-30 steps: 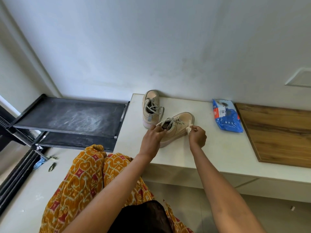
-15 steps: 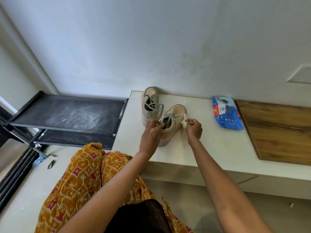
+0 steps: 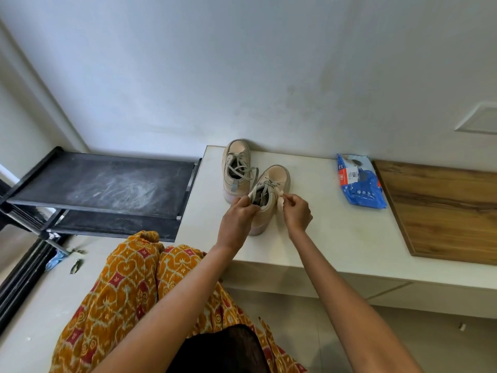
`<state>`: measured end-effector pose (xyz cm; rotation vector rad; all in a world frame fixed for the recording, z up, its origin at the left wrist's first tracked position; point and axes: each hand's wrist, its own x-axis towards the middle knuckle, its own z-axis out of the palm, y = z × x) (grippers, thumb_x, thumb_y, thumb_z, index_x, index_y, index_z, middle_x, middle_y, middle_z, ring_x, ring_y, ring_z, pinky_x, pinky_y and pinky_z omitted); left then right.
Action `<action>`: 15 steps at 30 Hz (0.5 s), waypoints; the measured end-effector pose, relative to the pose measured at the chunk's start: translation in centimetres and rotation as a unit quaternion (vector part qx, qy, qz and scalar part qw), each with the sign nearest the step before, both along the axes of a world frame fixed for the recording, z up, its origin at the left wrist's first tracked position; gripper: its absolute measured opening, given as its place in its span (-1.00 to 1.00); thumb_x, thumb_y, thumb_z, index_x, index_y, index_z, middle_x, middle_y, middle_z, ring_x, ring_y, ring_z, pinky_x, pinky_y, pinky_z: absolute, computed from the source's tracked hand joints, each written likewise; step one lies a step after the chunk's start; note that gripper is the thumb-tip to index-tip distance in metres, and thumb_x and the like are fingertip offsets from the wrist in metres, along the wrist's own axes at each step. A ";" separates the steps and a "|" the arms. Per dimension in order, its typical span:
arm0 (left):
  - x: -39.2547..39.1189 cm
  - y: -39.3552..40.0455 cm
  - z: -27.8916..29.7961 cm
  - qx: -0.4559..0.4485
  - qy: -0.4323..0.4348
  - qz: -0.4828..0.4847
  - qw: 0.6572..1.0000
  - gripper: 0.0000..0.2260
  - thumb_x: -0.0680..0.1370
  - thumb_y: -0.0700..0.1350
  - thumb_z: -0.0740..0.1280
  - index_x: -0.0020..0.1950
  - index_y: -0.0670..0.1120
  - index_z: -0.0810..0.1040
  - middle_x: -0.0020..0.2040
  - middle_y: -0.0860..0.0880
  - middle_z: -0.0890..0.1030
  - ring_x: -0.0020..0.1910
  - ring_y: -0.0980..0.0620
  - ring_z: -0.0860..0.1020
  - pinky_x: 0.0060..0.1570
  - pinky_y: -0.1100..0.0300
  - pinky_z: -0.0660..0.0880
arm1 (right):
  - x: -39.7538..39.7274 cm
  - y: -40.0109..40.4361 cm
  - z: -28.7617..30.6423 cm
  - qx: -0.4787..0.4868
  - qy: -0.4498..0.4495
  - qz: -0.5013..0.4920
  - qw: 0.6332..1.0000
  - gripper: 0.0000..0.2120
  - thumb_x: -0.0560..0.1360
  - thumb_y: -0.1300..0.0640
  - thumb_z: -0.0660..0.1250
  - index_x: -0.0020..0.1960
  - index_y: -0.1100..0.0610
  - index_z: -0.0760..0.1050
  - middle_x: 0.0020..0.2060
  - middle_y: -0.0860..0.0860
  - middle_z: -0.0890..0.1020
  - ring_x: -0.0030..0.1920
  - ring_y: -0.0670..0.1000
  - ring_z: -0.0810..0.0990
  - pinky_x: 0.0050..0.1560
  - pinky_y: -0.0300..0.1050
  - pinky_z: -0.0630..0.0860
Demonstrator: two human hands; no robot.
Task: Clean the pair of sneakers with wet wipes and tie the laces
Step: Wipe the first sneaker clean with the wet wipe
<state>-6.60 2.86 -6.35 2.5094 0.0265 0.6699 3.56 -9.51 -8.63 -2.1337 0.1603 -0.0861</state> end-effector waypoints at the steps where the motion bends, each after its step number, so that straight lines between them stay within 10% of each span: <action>1: 0.0 0.1 0.0 0.004 0.000 -0.002 1.000 -0.92 0.46 -0.23 0.43 -0.07 -0.19 0.67 -0.19 -0.07 0.54 -0.16 -0.06 0.50 -0.39 0.04 0.55 | 0.7 0.7 0.7 0.009 0.013 -0.006 1.000 -0.82 0.52 0.01 0.31 0.00 0.04 0.64 -0.02 0.04 0.69 0.04 0.10 0.60 -0.02 -0.11 0.31; 11: -0.4 0.0 -0.3 0.013 -0.016 -0.002 1.000 -0.87 0.39 -0.25 0.48 -0.08 -0.18 0.66 -0.20 -0.06 0.53 -0.18 -0.06 0.51 -0.48 0.10 0.54 | -4.1 0.7 -0.1 0.016 -0.136 0.063 0.989 -0.83 0.47 0.09 0.40 0.02 0.10 0.66 -0.15 0.04 0.71 -0.13 0.05 0.65 -0.07 -0.02 0.56; 15: -0.4 0.1 -0.2 0.051 -0.006 -0.005 0.999 -0.82 0.36 -0.28 0.50 -0.06 -0.17 0.66 -0.16 -0.07 0.54 -0.15 -0.08 0.54 -0.49 0.08 0.56 | -1.7 -0.2 -0.1 -0.035 -0.053 0.052 0.997 -0.82 0.47 0.06 0.39 0.03 0.08 0.66 -0.06 0.07 0.70 -0.03 0.11 0.64 0.02 0.01 0.53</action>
